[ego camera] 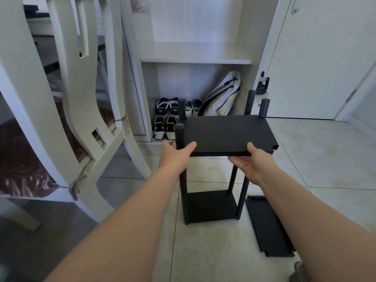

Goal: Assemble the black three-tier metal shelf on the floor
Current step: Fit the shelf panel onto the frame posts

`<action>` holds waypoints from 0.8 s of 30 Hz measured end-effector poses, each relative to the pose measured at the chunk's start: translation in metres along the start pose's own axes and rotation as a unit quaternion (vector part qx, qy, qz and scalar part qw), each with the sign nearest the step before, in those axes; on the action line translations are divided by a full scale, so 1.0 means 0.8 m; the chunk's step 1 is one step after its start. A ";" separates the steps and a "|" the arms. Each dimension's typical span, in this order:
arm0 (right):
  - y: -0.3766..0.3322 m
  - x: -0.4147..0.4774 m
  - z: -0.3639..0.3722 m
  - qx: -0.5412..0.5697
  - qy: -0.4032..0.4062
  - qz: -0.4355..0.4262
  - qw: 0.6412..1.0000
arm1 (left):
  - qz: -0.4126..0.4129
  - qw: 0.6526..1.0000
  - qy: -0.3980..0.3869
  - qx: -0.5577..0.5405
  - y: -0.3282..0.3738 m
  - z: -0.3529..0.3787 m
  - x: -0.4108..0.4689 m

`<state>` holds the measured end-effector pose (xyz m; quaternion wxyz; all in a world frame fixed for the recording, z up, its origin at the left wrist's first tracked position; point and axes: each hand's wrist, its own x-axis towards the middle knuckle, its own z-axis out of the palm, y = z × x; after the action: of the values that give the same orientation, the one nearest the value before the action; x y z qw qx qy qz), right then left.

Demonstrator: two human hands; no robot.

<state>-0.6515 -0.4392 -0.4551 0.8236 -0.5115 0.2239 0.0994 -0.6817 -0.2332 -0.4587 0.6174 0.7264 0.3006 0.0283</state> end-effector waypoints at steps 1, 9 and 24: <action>0.000 -0.001 0.000 0.001 -0.002 0.000 1.000 | 0.029 0.999 -0.020 -0.001 0.001 0.001 0.002; 0.006 -0.007 0.007 0.035 0.014 -0.008 0.999 | 0.106 0.993 0.011 0.043 -0.002 0.013 0.021; 0.021 -0.011 0.028 0.055 0.038 -0.027 0.997 | -0.166 0.967 -0.005 -0.195 0.002 0.042 -0.017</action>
<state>-0.6595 -0.4109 -0.4558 0.8438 -0.4744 0.2466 0.0451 -0.6781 -0.2690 -0.4610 0.7444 0.5321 0.4029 -0.0206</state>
